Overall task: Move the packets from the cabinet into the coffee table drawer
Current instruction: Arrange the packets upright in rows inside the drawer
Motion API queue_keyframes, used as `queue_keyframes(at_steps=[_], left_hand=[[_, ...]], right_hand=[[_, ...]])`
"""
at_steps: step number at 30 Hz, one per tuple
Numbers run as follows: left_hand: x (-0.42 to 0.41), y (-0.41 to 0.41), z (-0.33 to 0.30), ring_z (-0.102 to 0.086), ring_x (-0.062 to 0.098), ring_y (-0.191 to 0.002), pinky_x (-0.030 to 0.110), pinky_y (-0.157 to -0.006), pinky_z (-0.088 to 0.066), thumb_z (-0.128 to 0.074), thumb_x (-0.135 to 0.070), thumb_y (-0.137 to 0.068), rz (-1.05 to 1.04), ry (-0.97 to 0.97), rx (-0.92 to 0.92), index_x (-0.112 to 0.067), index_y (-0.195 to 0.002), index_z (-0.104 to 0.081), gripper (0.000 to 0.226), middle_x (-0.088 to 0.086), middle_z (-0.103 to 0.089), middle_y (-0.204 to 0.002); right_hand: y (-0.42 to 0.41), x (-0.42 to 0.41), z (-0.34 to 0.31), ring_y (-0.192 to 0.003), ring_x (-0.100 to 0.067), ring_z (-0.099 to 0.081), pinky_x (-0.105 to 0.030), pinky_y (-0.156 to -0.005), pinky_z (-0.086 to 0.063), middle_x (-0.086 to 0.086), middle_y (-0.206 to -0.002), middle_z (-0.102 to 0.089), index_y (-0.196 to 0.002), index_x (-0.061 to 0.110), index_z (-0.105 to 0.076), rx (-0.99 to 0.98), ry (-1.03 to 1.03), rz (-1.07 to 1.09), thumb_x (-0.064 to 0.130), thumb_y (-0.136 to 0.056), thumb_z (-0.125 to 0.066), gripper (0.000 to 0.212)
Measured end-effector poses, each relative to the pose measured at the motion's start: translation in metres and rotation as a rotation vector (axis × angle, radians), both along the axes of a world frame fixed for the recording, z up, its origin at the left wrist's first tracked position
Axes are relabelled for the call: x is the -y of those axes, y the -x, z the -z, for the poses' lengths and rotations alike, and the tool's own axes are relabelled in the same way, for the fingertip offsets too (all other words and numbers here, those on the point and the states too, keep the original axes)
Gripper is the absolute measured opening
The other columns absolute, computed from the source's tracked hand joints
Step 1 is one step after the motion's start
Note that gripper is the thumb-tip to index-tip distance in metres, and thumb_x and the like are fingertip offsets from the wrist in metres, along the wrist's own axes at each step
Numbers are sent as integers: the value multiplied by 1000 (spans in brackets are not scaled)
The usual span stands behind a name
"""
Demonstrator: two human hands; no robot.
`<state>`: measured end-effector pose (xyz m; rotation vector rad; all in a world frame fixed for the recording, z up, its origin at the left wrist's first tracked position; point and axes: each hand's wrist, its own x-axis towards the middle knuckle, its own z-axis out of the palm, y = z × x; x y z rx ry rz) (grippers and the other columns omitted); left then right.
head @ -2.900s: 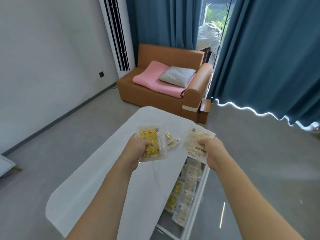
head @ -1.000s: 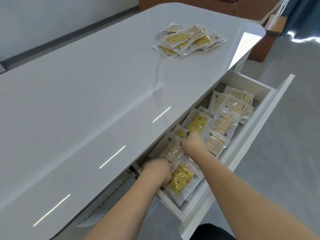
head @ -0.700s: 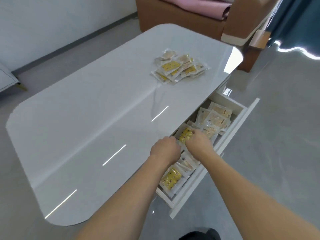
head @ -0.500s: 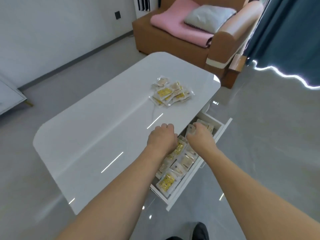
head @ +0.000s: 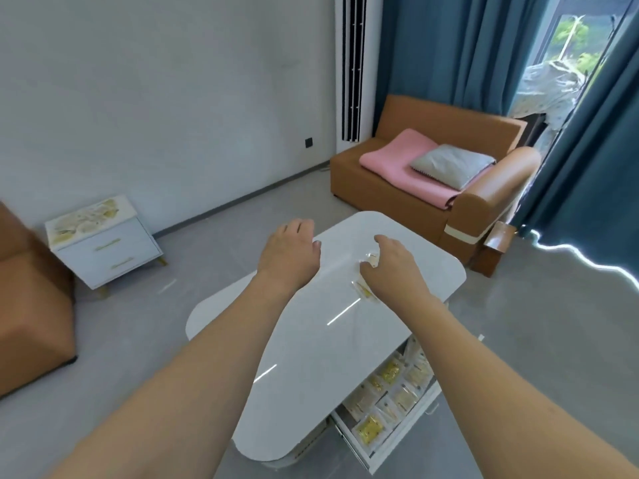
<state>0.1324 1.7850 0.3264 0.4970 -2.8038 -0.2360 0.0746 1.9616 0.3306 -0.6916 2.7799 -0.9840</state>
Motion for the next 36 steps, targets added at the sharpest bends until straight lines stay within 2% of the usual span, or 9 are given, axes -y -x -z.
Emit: queue_keyframes(at_steps=[8,14,17,21,28,36], left_hand=[[118,-95,-28,-48,34,-120,44,-94,-44,-42,-31,-101,-185,-33,-55,-7,-136,-45,42,13,-51,-136],[263,-179,-46,-44,34,-125,44,-98,-42,-42,-34,-101,-249,-35,-95,-8,-139,-44,46,14,-47,-141],[339,-219,-60,-42,35,-128,46,-103,-40,-41,-37,-102,-256,-18,-88,-8,-144,-39,51,16,-44,-145],[422,-257,-75,-42,35,-130,45,-105,-38,-40,-38,-103,-273,0,-71,-6,-147,-35,54,17,-44,-146],[524,-265,-72,-44,35,-129,43,-104,-38,-41,-37,-103,-250,3,-50,-6,-146,-36,53,17,-45,-144],[681,-235,-59,-45,35,-126,43,-101,-39,-41,-35,-102,-296,17,-24,-7,-147,-35,53,16,-45,-144]], right_hand=[[-57,113,-29,-121,-34,-44,-38,-94,-38,-16,-132,-49,-127,-1,-47,-32,-26,-118,15,-88,-53,43],[-124,257,-41,-134,-29,-36,-36,-104,-34,-12,-148,-37,-146,6,-33,-51,-43,-215,17,-90,-52,60],[-156,332,-49,-130,-29,-40,-35,-99,-37,-13,-145,-39,-142,6,-36,-52,-58,-252,17,-90,-50,55],[-184,413,-60,-133,-29,-37,-35,-104,-34,-13,-147,-38,-145,6,-32,-73,-52,-293,19,-90,-50,59],[-190,525,-59,-138,-28,-32,-39,-108,-34,-11,-153,-31,-150,10,-25,-43,-66,-300,20,-90,-48,65],[-151,696,-40,-135,-28,-35,-34,-106,-32,-12,-149,-35,-147,7,-29,-58,-20,-353,18,-91,-48,60]])
